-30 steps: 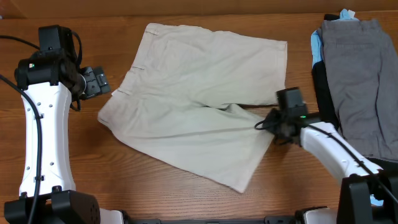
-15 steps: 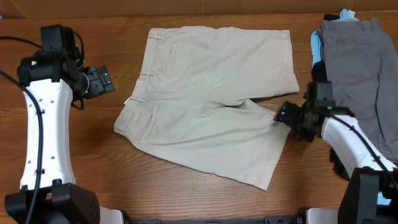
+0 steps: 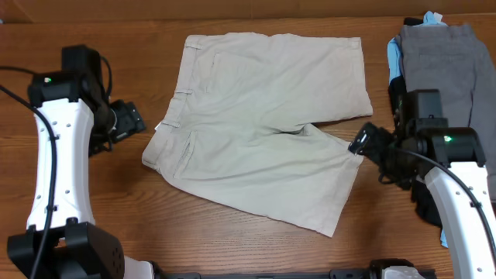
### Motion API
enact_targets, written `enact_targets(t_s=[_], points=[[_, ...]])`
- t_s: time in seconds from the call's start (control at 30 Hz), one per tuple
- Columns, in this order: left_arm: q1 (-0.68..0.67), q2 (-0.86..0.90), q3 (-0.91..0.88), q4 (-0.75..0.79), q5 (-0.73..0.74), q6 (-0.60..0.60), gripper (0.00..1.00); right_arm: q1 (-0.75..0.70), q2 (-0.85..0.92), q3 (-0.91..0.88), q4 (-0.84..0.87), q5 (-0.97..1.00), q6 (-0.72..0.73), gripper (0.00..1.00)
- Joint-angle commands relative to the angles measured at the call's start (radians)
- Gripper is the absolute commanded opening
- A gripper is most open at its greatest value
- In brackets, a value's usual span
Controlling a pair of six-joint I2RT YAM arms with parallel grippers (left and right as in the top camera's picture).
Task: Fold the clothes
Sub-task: 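Grasp the lower right leg hem with the right gripper and straighten it, then grasp the waistband left corner with left gripper and right leg hem with right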
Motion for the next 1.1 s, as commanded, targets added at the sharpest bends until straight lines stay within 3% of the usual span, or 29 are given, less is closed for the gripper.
enact_targets(t_s=[0.0, 0.1, 0.23, 0.7, 0.8, 0.93, 1.07], points=[[-0.021, 0.006, -0.116, 0.064, -0.038, -0.201, 0.85, 0.053, 0.0, -0.003, -0.03, 0.068, 0.151, 1.0], [-0.024, 0.006, -0.23, 0.182, -0.037, -0.296, 0.86, 0.09, 0.0, -0.04, -0.016, 0.075, 0.185, 1.0], [-0.024, 0.006, -0.366, 0.354, -0.019, -0.386, 0.77, 0.103, 0.001, -0.101, 0.014, 0.068, 0.197, 1.0], [-0.027, 0.013, -0.656, 0.74, 0.071, -0.397, 0.6, 0.103, 0.0, -0.262, 0.118, -0.001, 0.237, 0.98], [-0.027, 0.013, -0.686, 0.795, 0.07, -0.397, 0.41, 0.103, 0.0, -0.286, 0.127, -0.002, 0.245, 0.95], [-0.027, 0.013, -0.701, 0.831, 0.07, -0.397, 0.05, 0.104, 0.0, -0.312, 0.135, -0.003, 0.277, 0.9], [-0.027, 0.014, -0.7, 0.838, 0.07, -0.402, 0.04, 0.147, 0.0, -0.378, 0.179, -0.024, 0.349, 0.87]])
